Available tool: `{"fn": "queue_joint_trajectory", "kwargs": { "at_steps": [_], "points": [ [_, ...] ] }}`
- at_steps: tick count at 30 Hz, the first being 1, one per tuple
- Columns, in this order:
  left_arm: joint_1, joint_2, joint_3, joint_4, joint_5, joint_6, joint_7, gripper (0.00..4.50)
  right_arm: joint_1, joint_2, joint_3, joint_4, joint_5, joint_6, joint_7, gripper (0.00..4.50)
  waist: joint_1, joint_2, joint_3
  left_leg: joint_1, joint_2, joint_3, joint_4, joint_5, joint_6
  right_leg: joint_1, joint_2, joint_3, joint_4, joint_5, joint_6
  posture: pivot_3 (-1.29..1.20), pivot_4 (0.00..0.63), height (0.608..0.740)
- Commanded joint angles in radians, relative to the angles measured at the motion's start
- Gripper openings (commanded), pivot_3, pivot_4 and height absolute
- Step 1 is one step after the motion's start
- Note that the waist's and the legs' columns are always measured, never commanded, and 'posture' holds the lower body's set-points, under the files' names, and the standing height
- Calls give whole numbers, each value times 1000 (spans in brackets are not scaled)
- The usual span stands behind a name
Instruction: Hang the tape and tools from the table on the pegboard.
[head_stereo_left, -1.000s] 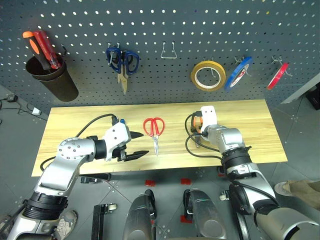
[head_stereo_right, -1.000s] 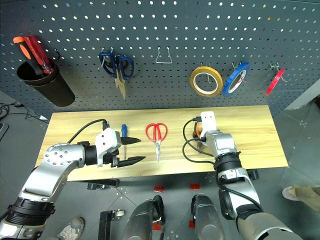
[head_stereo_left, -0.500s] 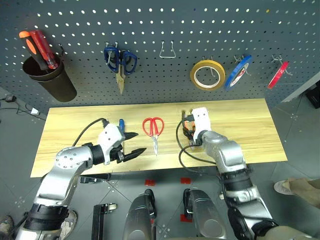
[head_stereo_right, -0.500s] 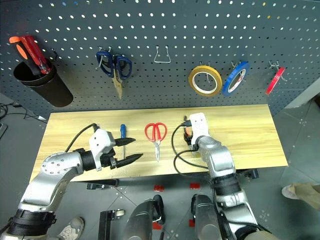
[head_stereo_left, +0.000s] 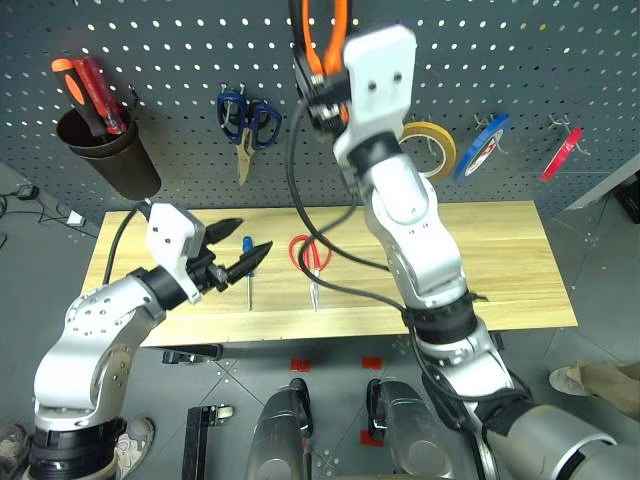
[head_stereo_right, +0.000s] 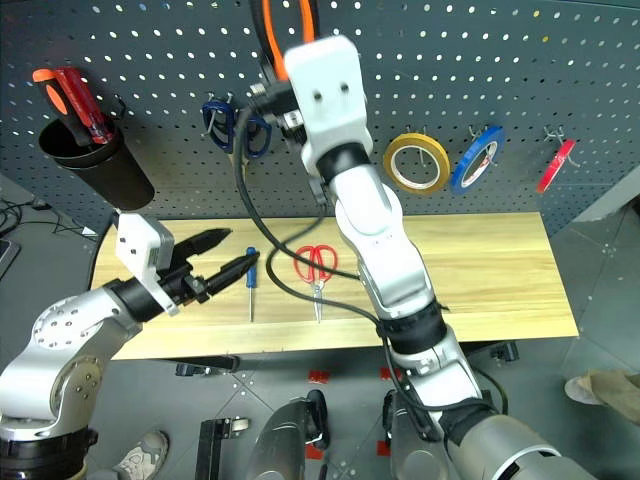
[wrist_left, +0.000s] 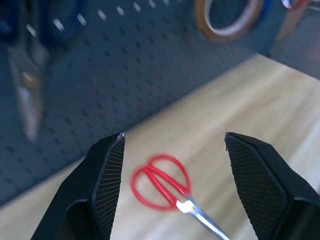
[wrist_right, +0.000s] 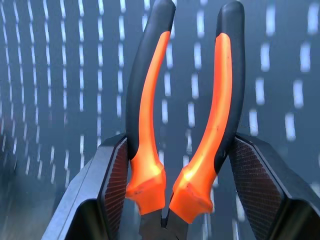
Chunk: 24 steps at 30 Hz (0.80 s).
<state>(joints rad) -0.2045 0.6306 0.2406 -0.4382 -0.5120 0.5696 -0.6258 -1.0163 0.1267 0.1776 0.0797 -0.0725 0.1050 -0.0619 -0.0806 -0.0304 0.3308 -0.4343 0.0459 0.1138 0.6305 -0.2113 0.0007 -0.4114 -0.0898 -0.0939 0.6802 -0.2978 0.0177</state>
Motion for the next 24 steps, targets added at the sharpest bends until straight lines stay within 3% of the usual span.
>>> {"fn": "queue_joint_trajectory", "kwargs": {
  "at_steps": [1,11,24],
  "points": [
    [-67,-19,-38,-35,-23,54,46,3369,-104,-7,-36,180,-31,-209,-40,2742,0,-1,0,0,0,0,0,0,0,0,0,0,0,0,0,-95,319,740],
    [-172,-24,-115,33,23,52,35,3369,-229,-92,-42,565,-140,-530,-130,2742,0,-1,0,0,1,1,-1,0,0,0,0,0,0,0,0,-74,323,740],
    [-167,-39,-143,96,59,-4,-3,3369,-142,-88,-32,607,-181,-555,-152,2742,2,-1,0,0,1,1,0,0,0,0,0,0,0,0,-1,-90,329,740]
  ]
}}
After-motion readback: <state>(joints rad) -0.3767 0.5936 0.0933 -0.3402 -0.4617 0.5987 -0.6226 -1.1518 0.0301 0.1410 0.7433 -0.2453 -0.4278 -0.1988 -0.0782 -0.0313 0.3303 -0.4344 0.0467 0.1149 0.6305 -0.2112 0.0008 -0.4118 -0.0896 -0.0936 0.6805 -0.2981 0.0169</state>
